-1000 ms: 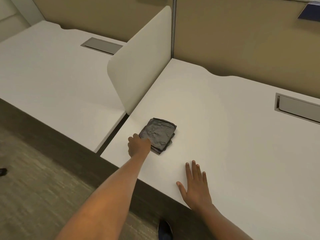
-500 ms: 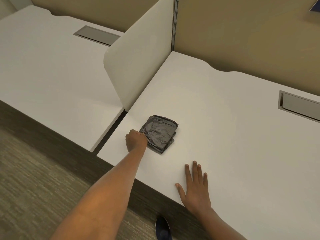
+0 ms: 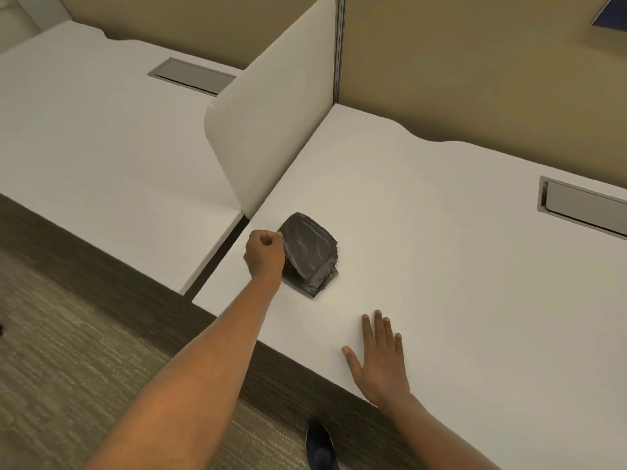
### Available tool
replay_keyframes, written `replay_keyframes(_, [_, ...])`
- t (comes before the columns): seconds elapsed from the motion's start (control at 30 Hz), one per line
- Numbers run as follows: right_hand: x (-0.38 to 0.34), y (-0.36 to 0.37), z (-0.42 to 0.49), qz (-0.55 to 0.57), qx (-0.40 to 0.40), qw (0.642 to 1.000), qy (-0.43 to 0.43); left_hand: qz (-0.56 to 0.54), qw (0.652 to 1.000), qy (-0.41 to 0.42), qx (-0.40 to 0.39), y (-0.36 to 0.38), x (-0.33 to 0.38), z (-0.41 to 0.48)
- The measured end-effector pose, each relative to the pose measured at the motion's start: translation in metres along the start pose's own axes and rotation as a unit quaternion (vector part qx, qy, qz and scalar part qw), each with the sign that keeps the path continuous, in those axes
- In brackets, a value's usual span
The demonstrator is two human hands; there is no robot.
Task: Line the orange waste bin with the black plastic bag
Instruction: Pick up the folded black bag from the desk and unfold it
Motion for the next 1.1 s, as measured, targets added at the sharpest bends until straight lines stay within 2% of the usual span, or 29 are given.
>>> replay_keyframes(0.17, [-0.003,-0.017,0.006,0.07,-0.009,0.997,0.03,-0.059,0.997,0.036,-0.022,-0.001,0.038,-0.012])
replay_keyframes(0.23, [-0.013,-0.034,0.009,0.155,0.001,0.986,0.058,-0.074,0.995,0.062,-0.035,-0.001,0.053,-0.023])
replay_keyframes(0.3, [-0.024,-0.058,0.014,0.283,0.017,0.953,0.106,-0.082,0.991,0.087,-0.062,-0.001,0.065,-0.039])
replay_keyframes(0.37, [-0.037,-0.083,0.019,0.432,0.004,0.888,0.161,-0.098,0.986,0.097,-0.093,-0.001,0.073,-0.058])
replay_keyframes(0.47, [-0.052,-0.111,0.027,0.659,-0.038,0.724,0.199,-0.149,0.977,0.055,-0.145,0.0,0.07,-0.089])
replay_keyframes(0.53, [-0.056,-0.126,0.03,0.753,-0.046,0.623,0.204,-0.194,0.966,-0.009,-0.172,0.0,0.06,-0.111])
replay_keyframes(0.6, [-0.054,-0.137,0.03,0.796,-0.016,0.566,0.213,-0.248,0.945,-0.088,-0.194,0.001,0.047,-0.132])
replay_keyframes(0.67, [-0.048,-0.144,0.026,0.809,0.029,0.535,0.24,-0.277,0.928,-0.135,-0.21,0.0,0.033,-0.148])
replay_keyframes(0.7, [-0.044,-0.146,0.022,0.809,0.046,0.528,0.253,-0.279,0.925,-0.145,-0.216,-0.001,0.026,-0.154])
replay_keyframes(0.77, [-0.035,-0.147,0.015,0.797,0.064,0.543,0.259,-0.273,0.922,-0.162,-0.222,-0.005,0.013,-0.163])
replay_keyframes(0.83, [-0.029,-0.149,0.005,0.769,0.076,0.587,0.242,-0.257,0.925,-0.177,-0.216,-0.009,0.001,-0.172])
replay_keyframes(0.87, [-0.025,-0.15,-0.001,0.747,0.084,0.619,0.227,-0.228,0.938,-0.169,-0.202,-0.013,-0.004,-0.177])
replay_keyframes(0.9, [-0.023,-0.151,-0.008,0.721,0.091,0.655,0.209,-0.169,0.961,-0.127,-0.177,-0.02,-0.008,-0.182])
replay_keyframes(0.93, [-0.021,-0.152,-0.016,0.69,0.096,0.692,0.191,-0.084,0.985,-0.034,-0.146,-0.029,-0.008,-0.187])
replay_keyframes(0.97, [-0.018,-0.153,-0.026,0.658,0.097,0.725,0.179,0.007,0.988,0.097,-0.123,-0.038,-0.006,-0.195])
replay_keyframes(1.0, [-0.016,-0.152,-0.036,0.635,0.093,0.748,0.172,0.081,0.961,0.235,-0.122,-0.043,-0.005,-0.206])
replay_keyframes(1.03, [-0.013,-0.151,-0.047,0.626,0.083,0.756,0.17,0.139,0.915,0.349,-0.15,-0.045,-0.005,-0.221])
replay_keyframes(1.1, [-0.007,-0.148,-0.071,0.632,0.05,0.754,0.172,0.229,0.821,0.467,-0.235,-0.046,-0.011,-0.255])
Point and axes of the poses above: each hand's wrist, its own z-axis towards the middle knuckle, its own y-axis out of the palm, x = y × z, the point moved 4 cm from there along z, towards the middle knuckle, and after that the axes turned 4 degrees about x, right-handed, at the moved point
